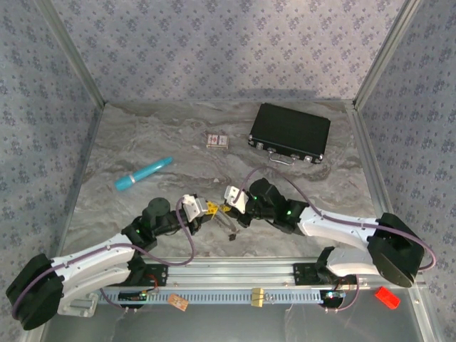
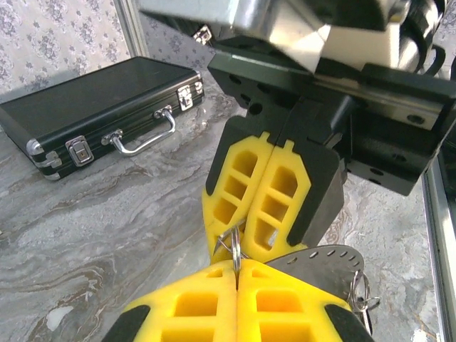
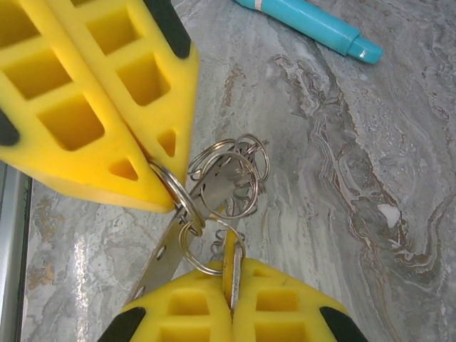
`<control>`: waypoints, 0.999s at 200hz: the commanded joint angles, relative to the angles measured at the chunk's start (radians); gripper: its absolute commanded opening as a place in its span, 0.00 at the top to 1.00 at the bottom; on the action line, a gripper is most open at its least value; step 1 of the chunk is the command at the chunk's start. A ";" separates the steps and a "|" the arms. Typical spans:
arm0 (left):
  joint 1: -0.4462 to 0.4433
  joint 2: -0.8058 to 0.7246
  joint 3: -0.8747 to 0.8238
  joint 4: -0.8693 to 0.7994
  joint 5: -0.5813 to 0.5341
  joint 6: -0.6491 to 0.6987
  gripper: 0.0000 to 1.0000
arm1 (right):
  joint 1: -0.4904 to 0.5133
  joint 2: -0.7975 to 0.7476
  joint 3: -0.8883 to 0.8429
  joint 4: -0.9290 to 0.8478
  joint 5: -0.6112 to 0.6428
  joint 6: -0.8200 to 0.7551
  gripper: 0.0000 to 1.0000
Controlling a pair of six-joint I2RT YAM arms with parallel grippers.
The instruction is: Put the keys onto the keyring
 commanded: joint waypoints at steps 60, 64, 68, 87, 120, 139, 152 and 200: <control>0.004 -0.015 0.022 0.014 0.024 0.009 1.00 | 0.013 0.003 0.116 -0.187 -0.003 -0.067 1.00; 0.005 -0.017 0.023 0.011 0.024 0.011 1.00 | 0.013 0.001 0.117 -0.187 -0.004 -0.069 1.00; 0.005 -0.016 0.025 0.006 0.024 0.012 1.00 | 0.013 -0.001 0.120 -0.188 -0.005 -0.069 1.00; 0.005 -0.017 0.023 -0.001 0.022 0.015 1.00 | 0.015 -0.008 0.128 -0.198 -0.004 -0.075 1.00; 0.007 -0.012 0.026 -0.004 0.017 0.020 1.00 | 0.017 -0.017 0.133 -0.227 -0.009 -0.098 1.00; 0.007 -0.011 0.029 -0.005 0.015 0.023 1.00 | 0.018 -0.011 0.138 -0.268 0.001 -0.126 1.00; 0.008 -0.010 0.028 -0.005 0.017 0.026 1.00 | 0.020 0.004 0.148 -0.309 0.021 -0.149 1.00; 0.010 -0.003 0.033 -0.002 0.017 0.028 1.00 | 0.036 0.030 0.184 -0.367 0.038 -0.199 1.00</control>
